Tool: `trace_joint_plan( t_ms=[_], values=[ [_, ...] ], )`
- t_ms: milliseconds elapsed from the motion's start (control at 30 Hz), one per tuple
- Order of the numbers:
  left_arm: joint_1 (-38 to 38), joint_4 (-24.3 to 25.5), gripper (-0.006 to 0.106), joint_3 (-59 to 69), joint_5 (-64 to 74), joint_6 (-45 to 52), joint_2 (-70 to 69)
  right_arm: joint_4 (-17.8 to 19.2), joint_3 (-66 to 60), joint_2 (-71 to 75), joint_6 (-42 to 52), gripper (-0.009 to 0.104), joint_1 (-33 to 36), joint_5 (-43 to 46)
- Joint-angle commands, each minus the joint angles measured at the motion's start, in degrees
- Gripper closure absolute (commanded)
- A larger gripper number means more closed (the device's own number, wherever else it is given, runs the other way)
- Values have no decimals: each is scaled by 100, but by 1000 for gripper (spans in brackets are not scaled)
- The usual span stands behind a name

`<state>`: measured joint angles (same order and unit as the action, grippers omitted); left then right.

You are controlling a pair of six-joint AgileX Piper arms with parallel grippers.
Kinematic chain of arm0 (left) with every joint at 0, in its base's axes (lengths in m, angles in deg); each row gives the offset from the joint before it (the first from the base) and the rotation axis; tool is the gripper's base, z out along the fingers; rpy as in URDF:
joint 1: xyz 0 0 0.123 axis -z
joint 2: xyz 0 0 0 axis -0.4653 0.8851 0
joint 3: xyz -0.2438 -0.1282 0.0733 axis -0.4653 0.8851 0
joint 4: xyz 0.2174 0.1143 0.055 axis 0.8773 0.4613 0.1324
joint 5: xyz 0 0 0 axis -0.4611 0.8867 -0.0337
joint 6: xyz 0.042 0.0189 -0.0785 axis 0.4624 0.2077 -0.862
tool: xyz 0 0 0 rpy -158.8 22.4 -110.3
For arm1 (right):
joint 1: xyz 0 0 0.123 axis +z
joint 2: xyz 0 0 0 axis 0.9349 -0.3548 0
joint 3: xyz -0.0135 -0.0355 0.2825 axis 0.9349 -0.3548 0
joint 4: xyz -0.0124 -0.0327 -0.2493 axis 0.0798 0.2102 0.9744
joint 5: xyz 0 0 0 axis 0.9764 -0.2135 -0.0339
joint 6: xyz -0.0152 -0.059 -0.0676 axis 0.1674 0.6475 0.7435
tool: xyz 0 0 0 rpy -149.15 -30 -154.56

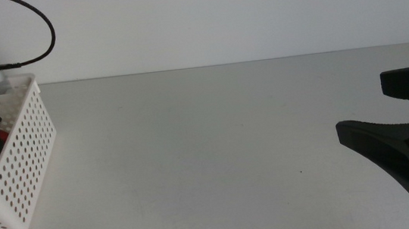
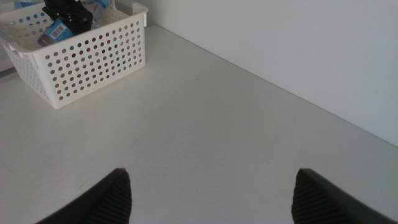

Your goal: Use arms to grab the bottles and put them into the dustbin to the left of the table.

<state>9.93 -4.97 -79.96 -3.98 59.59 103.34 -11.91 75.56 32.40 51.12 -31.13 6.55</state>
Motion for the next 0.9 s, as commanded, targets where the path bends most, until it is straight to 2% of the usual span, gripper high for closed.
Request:
trace_joint_plan(
  t_ms=[0,67,100,333,533,867],
  values=[
    [7,-204,22,-189,-117,46,-290,12,136,24,38,29,23,404],
    [7,-204,8,-189,-101,46,-296,12,136,24,38,29,23,404],
    [7,-192,7,-189,-85,46,-305,12,136,24,38,29,23,404],
    [192,24,7,-189,104,-4,-622,12,136,24,38,29,23,404],
    [485,327,7,-189,104,-471,-1273,12,136,24,38,29,23,404],
    [485,82,7,-189,420,-546,-2918,12,136,24,38,29,23,404]
  ],
)
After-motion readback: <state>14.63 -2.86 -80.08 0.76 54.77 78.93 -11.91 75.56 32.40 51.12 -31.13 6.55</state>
